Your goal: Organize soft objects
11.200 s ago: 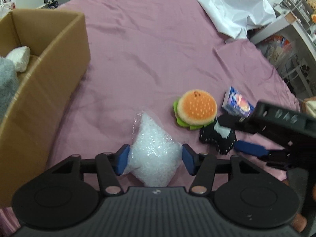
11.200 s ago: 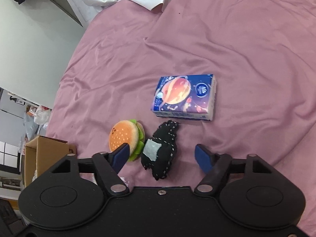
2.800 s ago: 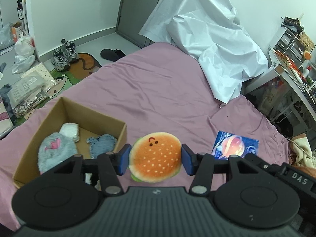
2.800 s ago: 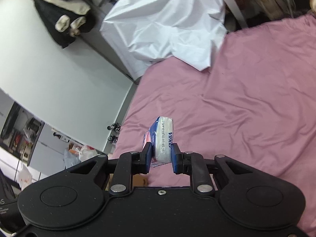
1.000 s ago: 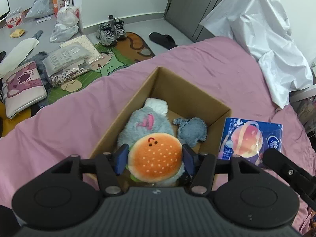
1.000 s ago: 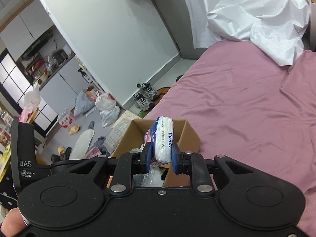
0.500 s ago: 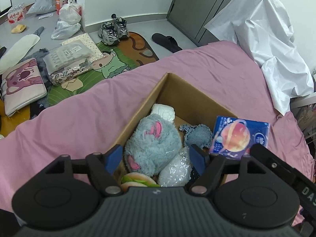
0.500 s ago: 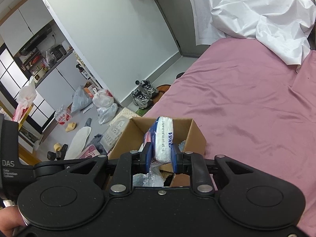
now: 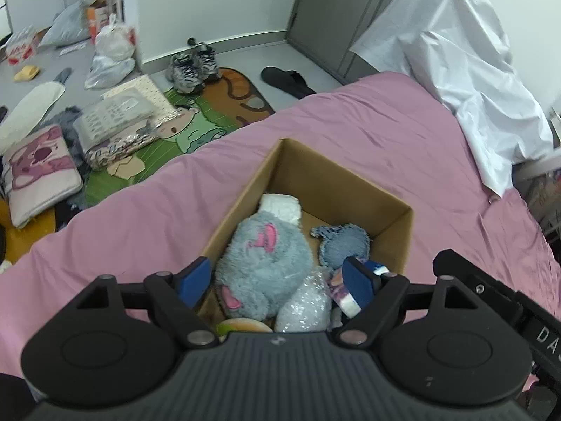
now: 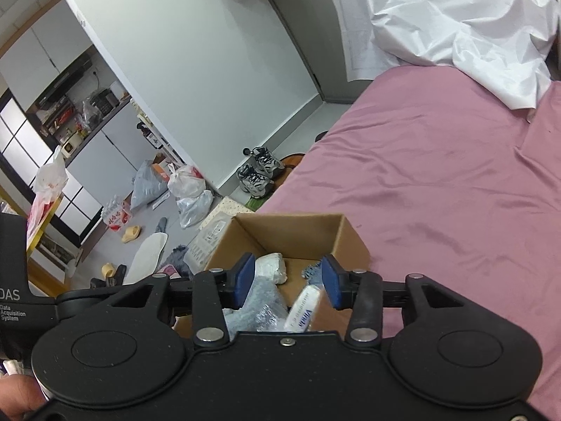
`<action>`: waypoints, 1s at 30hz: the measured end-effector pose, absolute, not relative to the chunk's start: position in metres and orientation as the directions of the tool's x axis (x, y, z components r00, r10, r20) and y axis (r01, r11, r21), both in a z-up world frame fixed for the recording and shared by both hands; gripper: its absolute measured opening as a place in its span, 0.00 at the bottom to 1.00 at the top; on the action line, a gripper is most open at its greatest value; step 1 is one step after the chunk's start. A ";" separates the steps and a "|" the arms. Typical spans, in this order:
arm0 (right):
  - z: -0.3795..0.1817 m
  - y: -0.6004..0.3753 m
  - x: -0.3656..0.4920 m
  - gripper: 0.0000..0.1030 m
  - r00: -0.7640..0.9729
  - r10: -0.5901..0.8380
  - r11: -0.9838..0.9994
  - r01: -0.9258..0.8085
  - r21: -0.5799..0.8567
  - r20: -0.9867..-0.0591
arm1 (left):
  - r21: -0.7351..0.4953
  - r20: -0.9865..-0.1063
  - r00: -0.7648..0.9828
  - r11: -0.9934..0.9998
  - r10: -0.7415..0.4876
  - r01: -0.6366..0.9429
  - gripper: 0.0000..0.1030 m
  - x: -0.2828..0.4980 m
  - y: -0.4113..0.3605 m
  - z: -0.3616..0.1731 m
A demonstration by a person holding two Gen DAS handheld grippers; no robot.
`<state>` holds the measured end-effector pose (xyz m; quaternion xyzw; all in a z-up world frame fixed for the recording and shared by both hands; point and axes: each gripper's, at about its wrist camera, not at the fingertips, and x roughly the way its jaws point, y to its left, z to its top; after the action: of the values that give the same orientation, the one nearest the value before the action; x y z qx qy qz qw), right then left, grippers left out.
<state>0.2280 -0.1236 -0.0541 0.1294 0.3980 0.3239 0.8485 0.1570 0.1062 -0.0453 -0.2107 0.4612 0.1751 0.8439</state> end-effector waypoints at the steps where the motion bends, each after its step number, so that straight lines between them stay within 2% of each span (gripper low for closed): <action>1: -0.054 -0.128 0.228 0.44 0.475 0.650 0.759 -0.437 0.483 -0.593 | -0.190 -0.852 0.513 0.854 0.102 -0.485 0.81 0.157 0.104 -0.043; 9: -0.035 -0.164 0.222 0.56 0.528 0.635 0.771 -0.391 0.503 -0.564 | -0.172 -0.842 0.528 0.872 0.112 -0.459 0.92 0.152 0.087 -0.025; 14: -0.024 -0.186 0.220 0.69 0.560 0.608 0.790 -0.360 0.496 -0.563 | -0.184 -0.836 0.542 0.886 0.087 -0.426 0.98 0.145 0.075 -0.009; 16: -0.016 -0.193 0.219 0.71 0.565 0.585 0.807 -0.340 0.483 -0.582 | -0.187 -0.829 0.553 0.888 0.088 -0.421 1.00 0.141 0.071 -0.002; 18: -0.008 -0.199 0.215 0.79 0.571 0.586 0.807 -0.345 0.479 -0.575 | -0.192 -0.819 0.568 0.894 0.082 -0.405 1.00 0.136 0.066 0.007; 20: 0.001 -0.205 0.210 0.91 0.587 0.582 0.810 -0.352 0.469 -0.563 | -0.196 -0.808 0.584 0.900 0.076 -0.389 1.00 0.132 0.062 0.015; 21: 0.005 -0.209 0.206 0.94 0.595 0.578 0.813 -0.354 0.463 -0.559 | -0.197 -0.802 0.592 0.903 0.076 -0.382 1.00 0.130 0.061 0.019; 30: 0.021 -0.249 0.176 0.97 0.627 0.559 0.820 -0.322 0.473 -0.543 | -0.209 -0.766 0.641 0.923 0.050 -0.322 1.00 0.106 0.048 0.044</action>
<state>0.1758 -0.2492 0.0209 0.1677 0.3534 0.2485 0.8861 0.1063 0.0478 0.0436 -0.1655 0.4107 0.1045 0.8905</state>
